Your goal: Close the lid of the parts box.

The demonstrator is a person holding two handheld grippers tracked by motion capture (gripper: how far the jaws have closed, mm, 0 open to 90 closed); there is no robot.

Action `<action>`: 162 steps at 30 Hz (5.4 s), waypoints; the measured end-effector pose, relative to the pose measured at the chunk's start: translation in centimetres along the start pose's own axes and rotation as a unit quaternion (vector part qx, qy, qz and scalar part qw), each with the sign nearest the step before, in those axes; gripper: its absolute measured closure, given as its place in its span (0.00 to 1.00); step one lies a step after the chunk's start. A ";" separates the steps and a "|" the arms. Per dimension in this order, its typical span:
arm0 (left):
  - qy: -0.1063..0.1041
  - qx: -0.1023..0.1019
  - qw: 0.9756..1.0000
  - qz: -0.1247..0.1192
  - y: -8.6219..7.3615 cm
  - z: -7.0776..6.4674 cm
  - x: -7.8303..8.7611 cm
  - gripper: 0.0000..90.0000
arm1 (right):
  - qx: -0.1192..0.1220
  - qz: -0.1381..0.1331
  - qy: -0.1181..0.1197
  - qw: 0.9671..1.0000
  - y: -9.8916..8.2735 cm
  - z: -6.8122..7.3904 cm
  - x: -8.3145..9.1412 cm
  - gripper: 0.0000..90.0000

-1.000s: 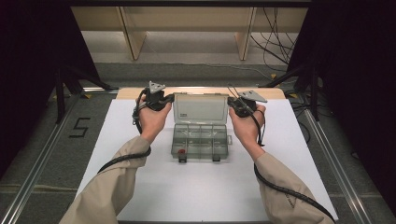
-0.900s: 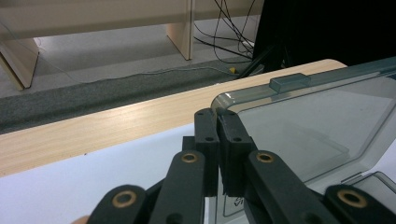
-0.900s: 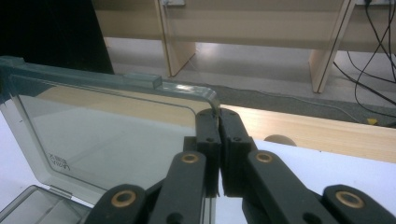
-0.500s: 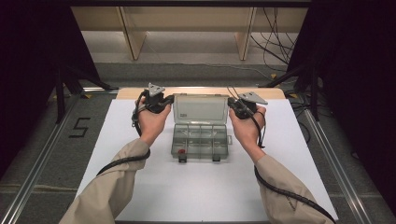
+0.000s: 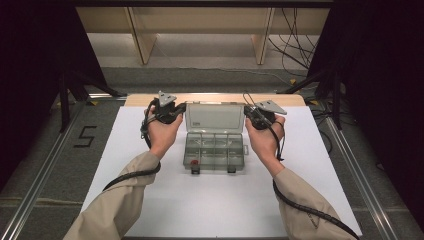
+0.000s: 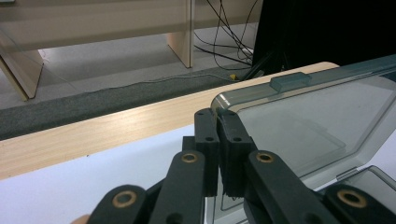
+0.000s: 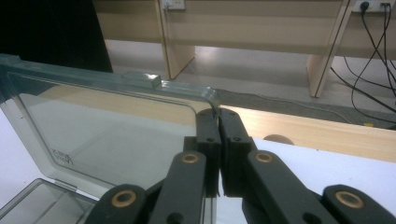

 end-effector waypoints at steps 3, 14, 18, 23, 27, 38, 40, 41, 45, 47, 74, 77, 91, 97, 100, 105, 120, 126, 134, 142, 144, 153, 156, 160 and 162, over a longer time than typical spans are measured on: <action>0.001 -0.002 1.000 -0.002 -0.1 0.0 0.1 0.97 | 0.000 0.003 0.000 1.000 -0.1 0.1 0.1 0.98; 0.003 -0.007 1.000 -0.010 -0.3 -0.3 0.5 0.97 | 0.005 -0.001 0.001 1.000 -0.2 0.2 0.5 0.98; 0.003 -0.009 1.000 -0.012 -0.4 -0.3 0.6 0.97 | 0.002 -0.006 0.002 1.000 -0.2 0.3 0.6 0.98; 0.004 -0.012 1.000 -0.013 -0.5 -0.4 0.7 0.97 | 0.002 0.002 0.004 1.000 -0.4 0.3 0.9 0.98; 0.003 -0.016 1.000 -0.013 -0.5 -0.4 0.9 0.97 | 0.002 0.002 0.005 1.000 -0.4 0.3 0.9 0.98; 0.001 -0.019 1.000 -0.014 -0.6 -0.5 1.1 0.97 | 0.012 -0.001 0.006 1.000 -0.5 0.3 1.3 0.98; 0.000 -0.021 1.000 -0.013 -0.7 -0.5 1.2 0.97 | 0.015 -0.002 0.008 1.000 -0.6 0.4 1.4 0.98; -0.001 -0.021 1.000 -0.013 -0.7 -0.5 1.2 0.97 | 0.010 0.000 0.008 1.000 -0.6 0.5 1.5 0.98; -0.001 -0.019 1.000 -0.014 -0.7 -0.6 1.3 0.97 | 0.016 -0.002 0.010 1.000 -0.7 0.4 1.6 0.98; -0.001 -0.021 1.000 -0.015 -0.8 -0.6 1.3 0.97 | 0.016 -0.002 0.011 1.000 -0.7 0.5 1.7 0.98; -0.004 -0.035 0.999 -0.021 -1.3 -0.9 2.1 0.97 | 0.027 -0.007 0.011 1.000 -1.2 0.7 2.5 0.98; -0.003 -0.037 0.999 -0.022 -1.4 -1.0 2.2 0.97 | 0.030 -0.007 0.012 0.999 -1.2 0.7 2.6 0.98; -0.006 -0.046 0.999 -0.020 -1.6 -1.1 2.5 0.97 | 0.033 0.000 0.013 0.999 -1.5 0.9 3.0 0.98; -0.008 -0.050 0.998 -0.022 -1.7 -1.2 2.7 0.97 | 0.036 -0.001 0.015 0.999 -1.6 0.9 3.2 0.98; -0.008 -0.048 0.998 -0.025 -1.8 -1.2 2.7 0.97 | 0.037 -0.003 0.014 0.999 -1.7 0.9 3.3 0.98; -0.006 -0.051 0.998 -0.029 -2.0 -1.3 2.9 0.97 | 0.038 -0.004 0.013 0.999 -1.8 1.1 3.5 0.98; -0.009 -0.051 0.998 -0.035 -2.4 -1.6 3.2 0.96 | 0.043 -0.014 0.010 0.999 -2.2 1.2 3.8 0.98; -0.010 -0.052 0.998 -0.040 -2.6 -1.6 3.3 0.96 | 0.045 -0.011 0.010 0.999 -2.3 1.2 4.0 0.98; -0.009 -0.057 0.998 -0.038 -2.7 -1.7 3.5 0.96 | 0.048 -0.009 0.012 0.999 -2.5 1.3 4.2 0.98; -0.009 -0.060 0.997 -0.038 -2.9 -1.9 3.8 0.96 | 0.048 -0.011 0.014 0.999 -2.7 1.4 4.4 0.98; -0.008 -0.062 0.997 -0.037 -3.0 -1.9 3.8 0.96 | 0.046 -0.012 0.014 0.999 -2.8 1.4 4.5 0.99; -0.009 -0.063 0.997 -0.038 -3.3 -2.0 4.1 0.96 | 0.051 -0.003 0.016 0.999 -3.1 1.4 4.8 0.99; -0.009 -0.066 0.997 -0.038 -3.4 -2.0 4.2 0.96 | 0.045 -0.008 0.023 0.999 -3.2 1.6 4.8 0.99; -0.009 -0.068 0.997 -0.039 -3.5 -2.1 4.2 0.96 | 0.051 -0.014 0.019 0.998 -3.3 1.5 4.8 0.99; -0.009 -0.071 0.997 -0.039 -3.6 -2.1 4.3 0.96 | 0.052 -0.010 0.017 0.998 -3.3 1.5 4.9 0.99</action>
Point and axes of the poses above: each handheld gripper's, and its own axes: x roughly backward along the jaws, y roughly out of its top, z roughly to its left, the point moved 7 cm from there along -x, roughly forward along the jaws, and after that the axes turned 2 degrees about -y, right-handed, at the moved point
